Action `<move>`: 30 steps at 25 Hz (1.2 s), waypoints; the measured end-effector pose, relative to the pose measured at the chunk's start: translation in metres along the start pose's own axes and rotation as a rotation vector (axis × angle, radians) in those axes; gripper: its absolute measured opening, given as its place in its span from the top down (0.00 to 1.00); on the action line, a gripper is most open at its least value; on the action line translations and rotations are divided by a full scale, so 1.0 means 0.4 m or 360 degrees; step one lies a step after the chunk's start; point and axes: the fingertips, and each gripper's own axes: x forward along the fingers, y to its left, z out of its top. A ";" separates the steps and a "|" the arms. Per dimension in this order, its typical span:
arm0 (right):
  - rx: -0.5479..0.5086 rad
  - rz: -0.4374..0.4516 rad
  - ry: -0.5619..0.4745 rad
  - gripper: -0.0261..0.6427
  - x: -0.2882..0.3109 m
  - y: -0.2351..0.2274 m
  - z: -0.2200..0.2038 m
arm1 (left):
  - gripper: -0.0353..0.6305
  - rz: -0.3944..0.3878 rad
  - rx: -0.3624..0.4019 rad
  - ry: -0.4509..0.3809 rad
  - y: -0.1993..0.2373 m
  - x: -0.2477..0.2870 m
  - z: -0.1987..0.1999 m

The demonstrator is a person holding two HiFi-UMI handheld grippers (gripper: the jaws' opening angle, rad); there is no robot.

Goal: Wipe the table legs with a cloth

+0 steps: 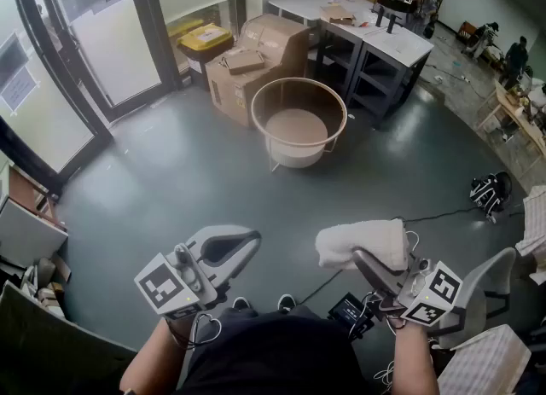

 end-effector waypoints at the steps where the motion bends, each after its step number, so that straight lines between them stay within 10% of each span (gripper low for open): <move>1: -0.0004 -0.0013 -0.0008 0.83 -0.008 -0.008 0.003 | 0.94 -0.0002 -0.0002 -0.0002 0.001 0.006 0.000; 12: 0.0070 0.0086 -0.0099 0.83 0.021 -0.037 0.015 | 0.94 0.0034 -0.0020 0.0026 0.024 0.035 -0.019; 25: -0.0583 -0.0083 0.0401 0.83 -0.211 -0.327 0.093 | 0.94 0.0335 -0.0012 0.0186 0.125 0.012 -0.074; 30: -0.0402 -0.0149 0.0383 0.83 -0.122 -0.397 -0.032 | 0.94 0.0390 -0.0069 0.0208 0.210 -0.019 -0.129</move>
